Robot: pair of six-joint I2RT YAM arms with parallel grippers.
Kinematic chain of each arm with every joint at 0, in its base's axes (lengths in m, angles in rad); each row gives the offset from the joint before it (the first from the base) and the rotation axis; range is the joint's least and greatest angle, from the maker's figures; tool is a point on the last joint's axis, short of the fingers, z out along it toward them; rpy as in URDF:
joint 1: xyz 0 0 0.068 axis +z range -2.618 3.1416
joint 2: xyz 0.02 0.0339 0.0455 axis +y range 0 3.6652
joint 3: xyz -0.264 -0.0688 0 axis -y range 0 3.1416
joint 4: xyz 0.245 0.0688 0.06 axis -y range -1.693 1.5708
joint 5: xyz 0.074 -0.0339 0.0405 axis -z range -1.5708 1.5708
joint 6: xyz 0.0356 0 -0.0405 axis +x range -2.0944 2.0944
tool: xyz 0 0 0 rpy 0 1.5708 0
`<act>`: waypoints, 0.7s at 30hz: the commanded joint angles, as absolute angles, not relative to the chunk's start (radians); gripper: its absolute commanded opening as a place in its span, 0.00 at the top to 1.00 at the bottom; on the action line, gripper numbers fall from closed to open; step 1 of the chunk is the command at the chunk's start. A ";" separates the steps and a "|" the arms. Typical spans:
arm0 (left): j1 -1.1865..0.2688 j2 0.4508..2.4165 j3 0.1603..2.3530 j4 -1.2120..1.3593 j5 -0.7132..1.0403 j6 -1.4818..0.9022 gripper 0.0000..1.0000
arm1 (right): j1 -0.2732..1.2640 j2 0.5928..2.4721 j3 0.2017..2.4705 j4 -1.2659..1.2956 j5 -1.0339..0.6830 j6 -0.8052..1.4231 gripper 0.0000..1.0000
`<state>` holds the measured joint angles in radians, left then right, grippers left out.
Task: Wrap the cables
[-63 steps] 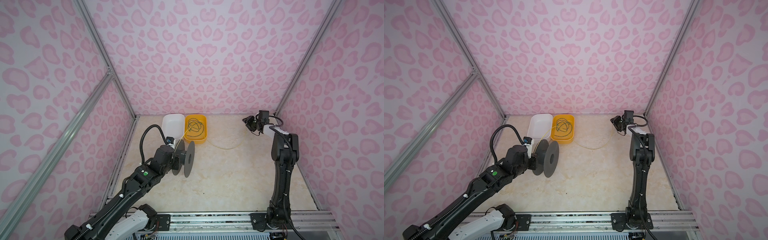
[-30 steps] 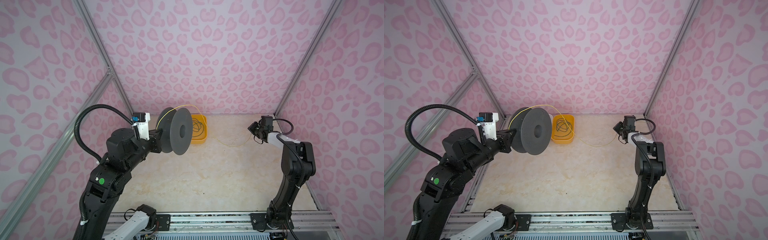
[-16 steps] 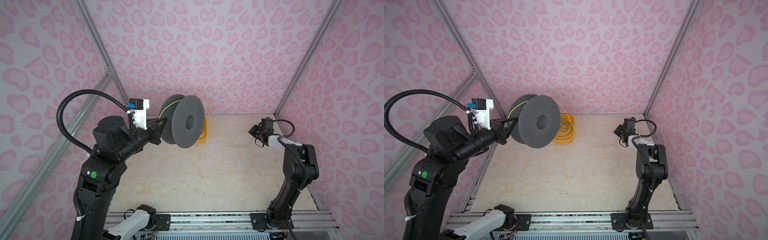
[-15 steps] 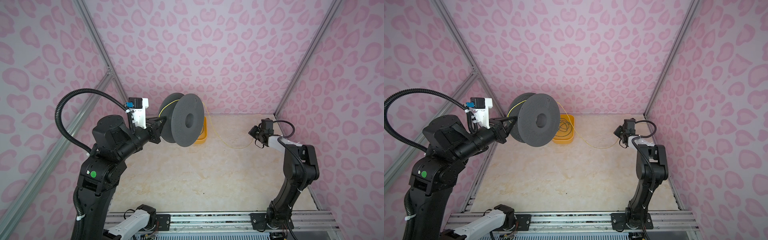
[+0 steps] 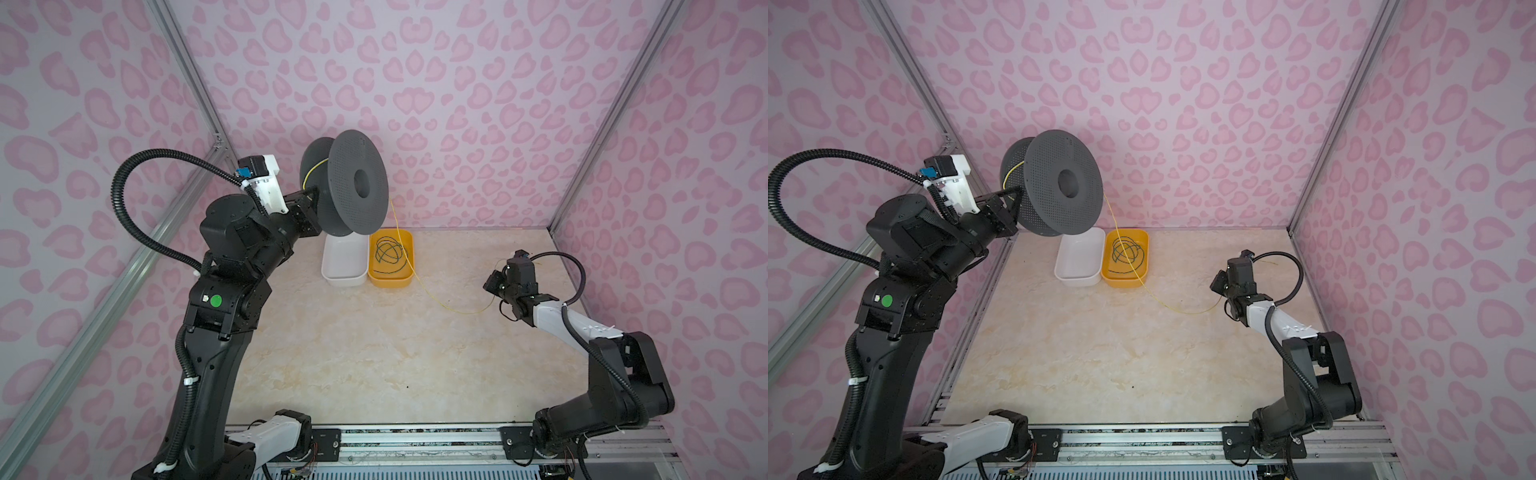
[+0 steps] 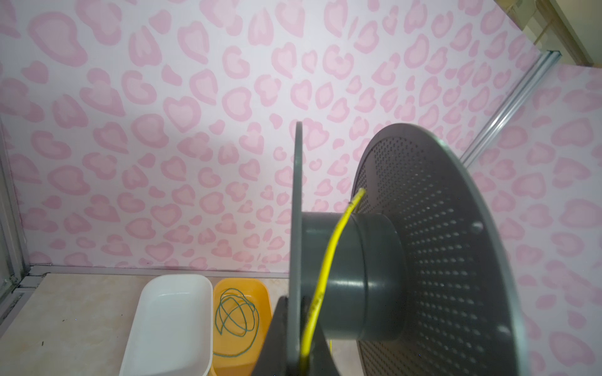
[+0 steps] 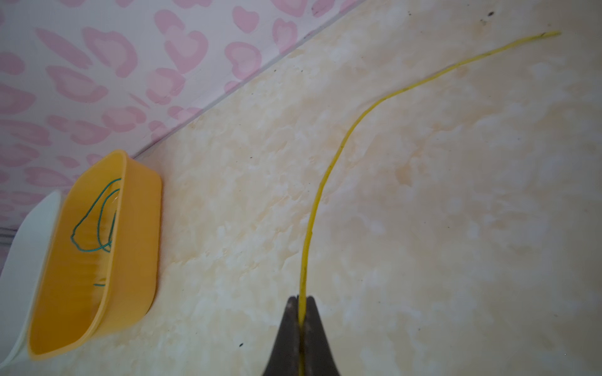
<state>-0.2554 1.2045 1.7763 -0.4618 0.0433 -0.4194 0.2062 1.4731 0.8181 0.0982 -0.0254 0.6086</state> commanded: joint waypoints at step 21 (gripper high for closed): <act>-0.257 1.600 1.792 -0.011 -0.505 -0.178 0.96 | 0.699 1.083 1.060 -0.222 0.158 0.433 1.00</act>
<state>-0.2558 1.5669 1.7763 -0.1326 -0.4133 -0.2584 0.6880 1.1061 1.0103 -0.1787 0.1436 0.4873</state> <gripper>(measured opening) 0.088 0.049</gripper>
